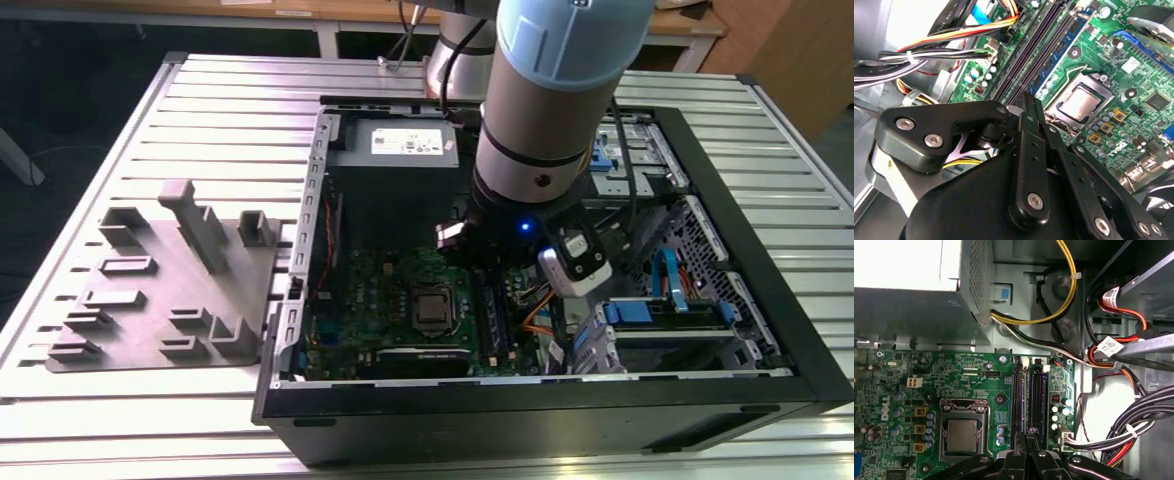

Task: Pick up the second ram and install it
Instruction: 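Insert the second ram into the second slot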

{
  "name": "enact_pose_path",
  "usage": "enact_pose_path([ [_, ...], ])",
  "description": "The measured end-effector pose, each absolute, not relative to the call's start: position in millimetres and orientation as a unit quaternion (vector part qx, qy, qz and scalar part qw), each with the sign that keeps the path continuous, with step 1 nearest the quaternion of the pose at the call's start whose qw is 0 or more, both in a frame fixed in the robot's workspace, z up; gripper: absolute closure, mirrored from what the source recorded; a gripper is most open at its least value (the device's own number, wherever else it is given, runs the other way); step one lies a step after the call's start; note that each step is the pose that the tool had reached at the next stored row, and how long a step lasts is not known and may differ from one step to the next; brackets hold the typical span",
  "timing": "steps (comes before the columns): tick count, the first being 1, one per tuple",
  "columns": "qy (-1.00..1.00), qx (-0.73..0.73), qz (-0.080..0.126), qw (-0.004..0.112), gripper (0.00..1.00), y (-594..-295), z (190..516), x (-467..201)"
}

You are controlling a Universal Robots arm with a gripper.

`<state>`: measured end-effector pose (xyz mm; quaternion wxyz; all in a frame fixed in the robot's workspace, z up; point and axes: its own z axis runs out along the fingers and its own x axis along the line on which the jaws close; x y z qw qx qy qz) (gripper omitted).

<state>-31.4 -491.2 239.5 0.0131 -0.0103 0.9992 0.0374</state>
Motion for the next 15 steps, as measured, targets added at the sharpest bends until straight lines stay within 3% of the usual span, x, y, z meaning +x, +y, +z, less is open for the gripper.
enact_pose_path([
  [15, 0.999, -0.01, 0.045, 0.013, 0.92, -491.8, 237.4, -31.4],
])
